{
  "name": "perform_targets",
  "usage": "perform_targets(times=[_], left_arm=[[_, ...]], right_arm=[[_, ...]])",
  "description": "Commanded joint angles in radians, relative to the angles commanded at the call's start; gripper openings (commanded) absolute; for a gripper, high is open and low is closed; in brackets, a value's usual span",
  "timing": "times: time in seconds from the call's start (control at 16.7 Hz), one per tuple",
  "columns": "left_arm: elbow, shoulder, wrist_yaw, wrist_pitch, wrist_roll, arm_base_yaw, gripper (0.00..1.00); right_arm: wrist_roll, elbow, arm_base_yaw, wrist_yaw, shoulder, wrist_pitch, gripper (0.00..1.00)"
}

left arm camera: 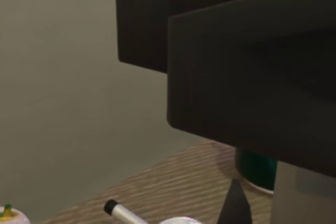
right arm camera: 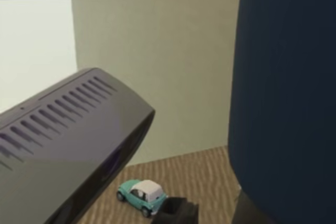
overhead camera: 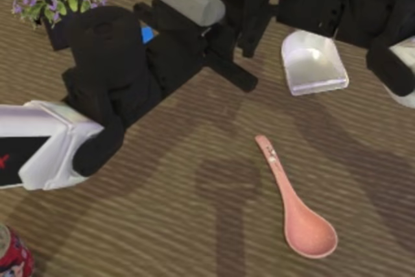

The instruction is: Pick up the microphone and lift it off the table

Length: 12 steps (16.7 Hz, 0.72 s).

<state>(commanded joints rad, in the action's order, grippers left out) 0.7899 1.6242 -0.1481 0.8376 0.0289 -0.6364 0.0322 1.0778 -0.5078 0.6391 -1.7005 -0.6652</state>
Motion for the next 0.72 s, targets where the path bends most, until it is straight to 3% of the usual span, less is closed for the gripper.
perform_targets(times=[0.72], left_arm=[[0.000,0.000,0.000,0.000,0.000,0.000,0.90]], right_arm=[[0.000,0.000,0.000,0.000,0.000,0.000,0.00]])
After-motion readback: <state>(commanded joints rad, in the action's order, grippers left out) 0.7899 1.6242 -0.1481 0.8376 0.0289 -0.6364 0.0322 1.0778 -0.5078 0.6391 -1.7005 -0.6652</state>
